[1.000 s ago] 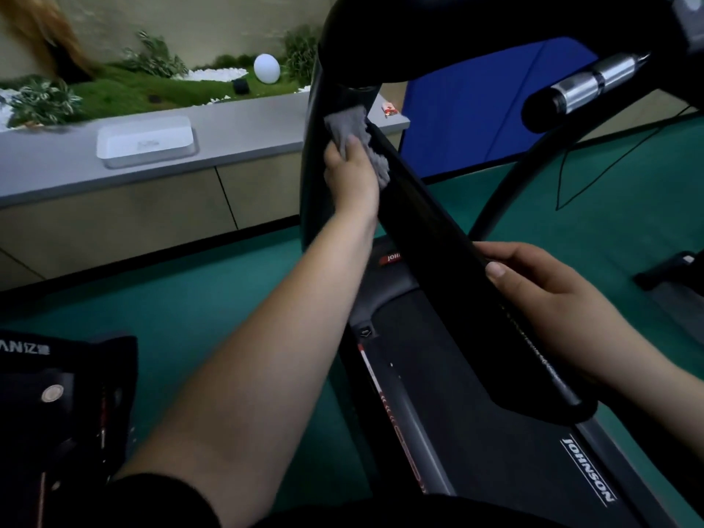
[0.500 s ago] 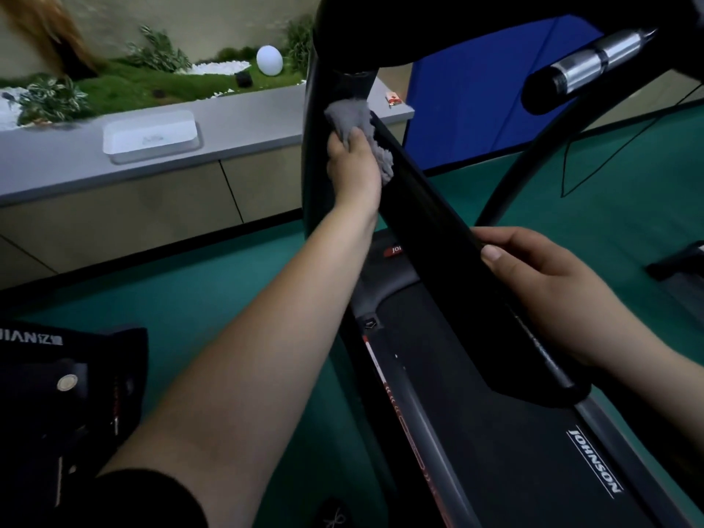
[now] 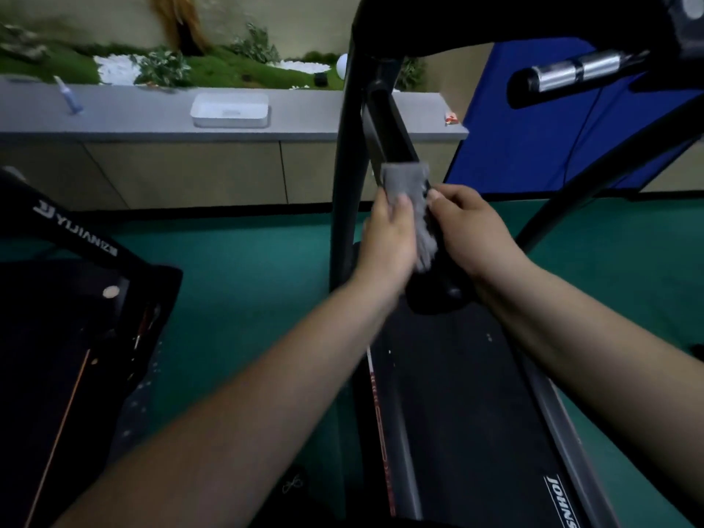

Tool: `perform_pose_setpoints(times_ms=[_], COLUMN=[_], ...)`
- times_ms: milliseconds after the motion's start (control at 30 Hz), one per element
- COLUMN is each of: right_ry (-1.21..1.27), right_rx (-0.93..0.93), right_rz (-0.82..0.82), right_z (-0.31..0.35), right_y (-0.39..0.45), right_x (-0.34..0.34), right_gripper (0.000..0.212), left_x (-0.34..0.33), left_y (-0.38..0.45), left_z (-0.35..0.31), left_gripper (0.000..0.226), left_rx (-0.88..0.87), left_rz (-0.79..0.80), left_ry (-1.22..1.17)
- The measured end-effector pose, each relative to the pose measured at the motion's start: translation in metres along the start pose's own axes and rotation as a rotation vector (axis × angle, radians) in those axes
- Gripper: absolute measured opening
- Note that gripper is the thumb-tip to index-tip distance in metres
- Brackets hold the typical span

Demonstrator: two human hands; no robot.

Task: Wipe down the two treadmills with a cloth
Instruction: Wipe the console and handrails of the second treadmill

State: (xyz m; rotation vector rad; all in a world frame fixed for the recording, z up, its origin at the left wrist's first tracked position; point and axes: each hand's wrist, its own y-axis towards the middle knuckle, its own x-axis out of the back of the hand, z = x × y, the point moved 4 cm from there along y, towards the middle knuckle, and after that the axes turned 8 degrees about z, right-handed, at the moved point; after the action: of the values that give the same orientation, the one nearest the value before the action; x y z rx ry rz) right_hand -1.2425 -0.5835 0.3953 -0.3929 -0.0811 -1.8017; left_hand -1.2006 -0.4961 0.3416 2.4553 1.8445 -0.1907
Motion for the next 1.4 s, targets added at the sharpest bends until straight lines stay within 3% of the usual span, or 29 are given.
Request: perform_pose_setpoints(times_ms=[133, 333, 400, 500, 767, 900, 1000, 1100, 1200, 1400], right_ry=[0.040, 0.070, 0.062, 0.047, 0.061, 0.092, 0.145, 0.202, 0.252, 0.161], right_rx=[0.008, -0.009, -0.006, -0.010, 0.000, -0.004, -0.005, 0.001, 0.010, 0.058], right_rz=[-0.020, -0.003, -0.024, -0.032, -0.050, -0.034, 0.002, 0.083, 0.181, 0.223], right_z=[0.001, -0.001, -0.001, -0.002, -0.005, -0.007, -0.010, -0.015, -0.029, -0.048], right_y=[0.000, 0.001, 0.001, 0.004, 0.006, 0.008, 0.011, 0.015, 0.018, 0.016], right_x=[-0.001, -0.001, 0.000, -0.001, -0.002, -0.002, -0.001, 0.005, 0.024, 0.121], right_gripper=[0.032, 0.032, 0.032, 0.030, 0.031, 0.034, 0.038, 0.038, 0.025, 0.019], left_x=[0.000, -0.018, -0.019, -0.013, -0.011, -0.017, -0.020, -0.025, -0.033, -0.054], left_y=[0.008, -0.088, -0.086, -0.056, -0.069, -0.082, -0.089, -0.095, -0.090, -0.066], left_z=[-0.007, 0.007, 0.006, 0.004, 0.012, 0.007, -0.007, -0.017, -0.040, -0.064], left_gripper=[0.051, 0.063, 0.059, 0.035, 0.060, 0.042, 0.019, 0.034, 0.047, 0.060], left_rx=[0.089, 0.012, -0.006, 0.099, 0.201, 0.218, 0.155, 0.071, -0.040, 0.241], left_rz=[-0.091, -0.156, -0.169, -0.151, -0.136, -0.159, -0.217, -0.276, -0.268, -0.291], left_ry=[0.010, -0.010, -0.010, -0.111, -0.154, -0.139, 0.036, 0.239, 0.613, 1.177])
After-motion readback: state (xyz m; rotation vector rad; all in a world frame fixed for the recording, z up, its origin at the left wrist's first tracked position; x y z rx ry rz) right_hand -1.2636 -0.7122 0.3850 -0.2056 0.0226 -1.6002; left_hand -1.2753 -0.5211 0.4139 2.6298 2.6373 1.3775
